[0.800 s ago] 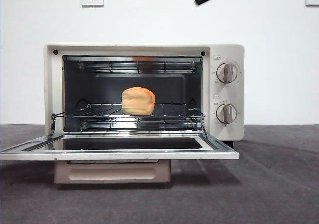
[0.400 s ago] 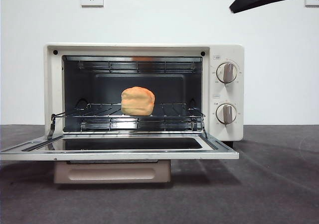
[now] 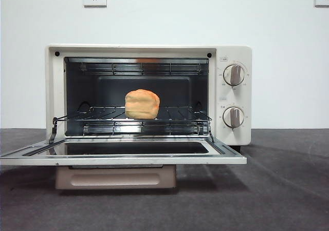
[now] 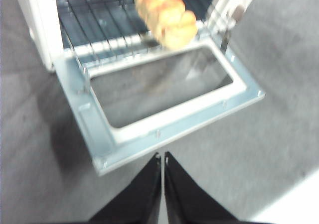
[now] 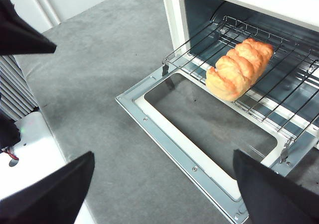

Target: The left arm flap open the oven, the right arm pick bread and place it into oven, the left arm flap close the oven

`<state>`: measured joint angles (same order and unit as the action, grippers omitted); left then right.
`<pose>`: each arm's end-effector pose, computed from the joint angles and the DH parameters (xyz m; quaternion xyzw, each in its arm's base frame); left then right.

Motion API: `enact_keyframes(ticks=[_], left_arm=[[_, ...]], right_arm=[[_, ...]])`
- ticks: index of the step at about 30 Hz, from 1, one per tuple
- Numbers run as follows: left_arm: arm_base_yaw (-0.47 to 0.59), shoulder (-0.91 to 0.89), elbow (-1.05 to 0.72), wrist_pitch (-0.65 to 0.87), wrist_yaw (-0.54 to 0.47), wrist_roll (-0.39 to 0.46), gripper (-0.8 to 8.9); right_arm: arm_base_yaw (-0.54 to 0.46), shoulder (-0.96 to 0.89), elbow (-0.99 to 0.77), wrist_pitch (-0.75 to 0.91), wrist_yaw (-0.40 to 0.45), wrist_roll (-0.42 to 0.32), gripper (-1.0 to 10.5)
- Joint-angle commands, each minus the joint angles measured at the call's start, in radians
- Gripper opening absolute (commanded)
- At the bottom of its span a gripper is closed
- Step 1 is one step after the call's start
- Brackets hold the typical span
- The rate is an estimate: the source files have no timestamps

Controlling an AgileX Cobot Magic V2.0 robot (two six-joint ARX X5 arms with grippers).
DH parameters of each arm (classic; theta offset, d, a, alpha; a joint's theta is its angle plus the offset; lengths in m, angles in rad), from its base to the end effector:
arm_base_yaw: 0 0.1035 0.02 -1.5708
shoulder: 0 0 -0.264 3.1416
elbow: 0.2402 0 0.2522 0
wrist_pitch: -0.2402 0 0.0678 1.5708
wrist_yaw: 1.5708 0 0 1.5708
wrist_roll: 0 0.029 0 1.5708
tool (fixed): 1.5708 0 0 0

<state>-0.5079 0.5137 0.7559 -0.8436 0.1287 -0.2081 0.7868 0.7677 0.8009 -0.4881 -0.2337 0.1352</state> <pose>0.0795 -0.0485 0.2956 -0.0387 0.3203 -0.2671 0.9080 0.1076 0.1174 0.3128 -0.0040 0.2486 0.4601 0.8524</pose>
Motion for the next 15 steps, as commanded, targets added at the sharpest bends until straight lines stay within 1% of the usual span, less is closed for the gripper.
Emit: enact_keyframes(ticks=[1,3,6,9,11,15], left_arm=[[0.006,0.008,-0.02,0.046,-0.024,-0.024,0.15],[0.023,0.014,-0.044,0.071,-0.053,-0.041,0.14],[0.058,0.035,-0.096,0.134,-0.054,-0.055,0.14],[0.101,0.064,-0.152,0.209,-0.047,-0.087,0.13],[0.136,0.09,-0.186,0.262,-0.016,-0.101,0.13],[0.216,0.164,-0.225,0.336,0.042,-0.101,0.13]], right_arm=[[0.01,0.007,0.008,0.003,-0.002,-0.004,4.4],[0.01,0.007,0.008,-0.003,-0.003,-0.004,4.4],[0.01,0.007,0.008,-0.027,-0.003,-0.004,4.4],[0.01,0.007,0.008,-0.048,-0.003,-0.005,4.4],[0.01,0.006,0.008,-0.055,-0.003,-0.005,4.4],[0.01,0.006,0.008,-0.068,-0.003,-0.006,4.4]])
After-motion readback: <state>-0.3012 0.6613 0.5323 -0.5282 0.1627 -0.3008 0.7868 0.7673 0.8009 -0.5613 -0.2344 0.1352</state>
